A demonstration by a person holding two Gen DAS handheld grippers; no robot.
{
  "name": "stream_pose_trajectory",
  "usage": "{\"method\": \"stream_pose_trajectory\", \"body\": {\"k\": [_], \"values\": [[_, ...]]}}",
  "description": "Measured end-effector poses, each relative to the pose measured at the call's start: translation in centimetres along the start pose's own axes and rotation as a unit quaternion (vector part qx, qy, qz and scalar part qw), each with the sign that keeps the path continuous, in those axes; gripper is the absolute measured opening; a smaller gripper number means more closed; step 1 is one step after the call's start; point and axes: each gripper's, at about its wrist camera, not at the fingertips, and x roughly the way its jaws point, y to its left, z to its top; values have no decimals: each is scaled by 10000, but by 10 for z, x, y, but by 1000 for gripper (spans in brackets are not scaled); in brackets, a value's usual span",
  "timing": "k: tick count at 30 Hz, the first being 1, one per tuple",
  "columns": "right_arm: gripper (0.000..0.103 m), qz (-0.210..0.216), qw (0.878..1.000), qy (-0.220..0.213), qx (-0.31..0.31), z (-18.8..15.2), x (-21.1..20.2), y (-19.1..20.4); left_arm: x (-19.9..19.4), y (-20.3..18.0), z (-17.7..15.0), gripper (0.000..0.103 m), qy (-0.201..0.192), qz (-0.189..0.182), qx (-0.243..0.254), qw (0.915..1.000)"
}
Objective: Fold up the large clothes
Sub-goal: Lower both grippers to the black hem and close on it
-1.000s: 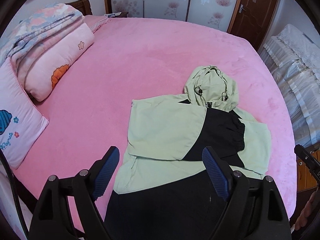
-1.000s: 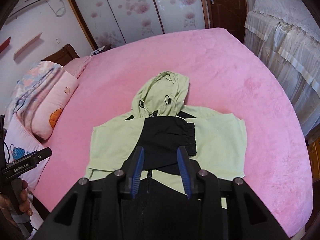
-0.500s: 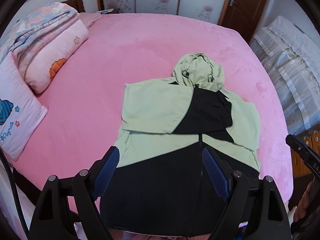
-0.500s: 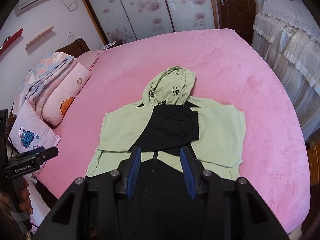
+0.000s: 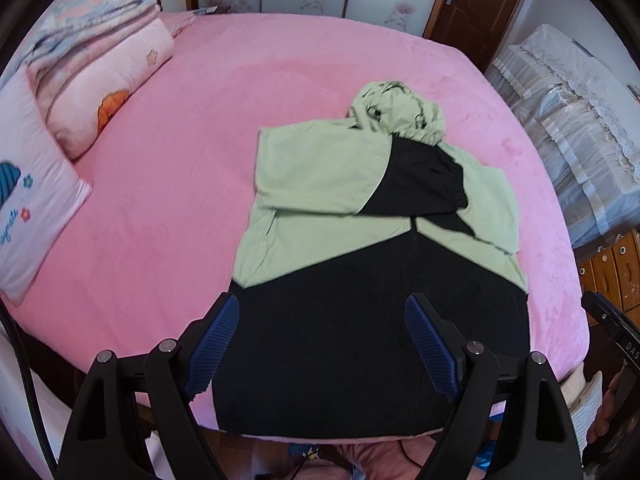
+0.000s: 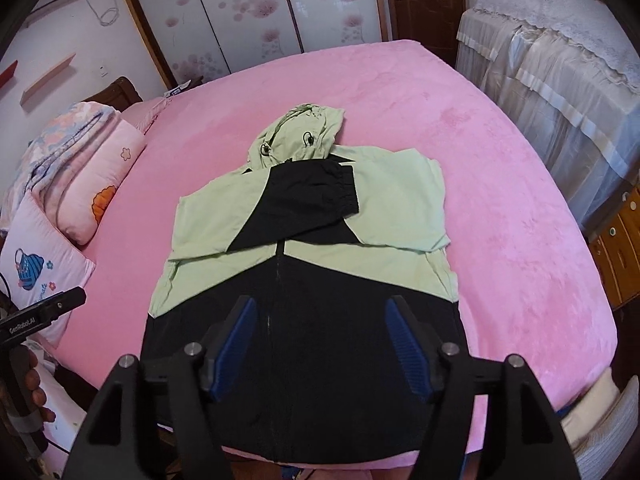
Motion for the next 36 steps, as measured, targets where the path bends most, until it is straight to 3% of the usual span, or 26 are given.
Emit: {"method": "stream_pose_trajectory", "body": {"k": [9,18,26,30,36], "values": [[68,-339,9969,-165,691,-73,7,-36,68,71,-77,84,697,220,-348,9967],[68,-419,9924,564,1014,-130,42,-93,135,113,-136,84,1327,518,-709,9873],[68,-516,9818,951,1560,-159,75,-159,168,130,-154,84,1542,496,-970,9820],[68,-547,9811,1118,1485,-160,94,-171,173,134,-164,84,1552,448,-967,9821],[68,-526,9795,1356,1393,-163,123,-177,181,136,-169,94,1514,391,-1019,9824]]}}
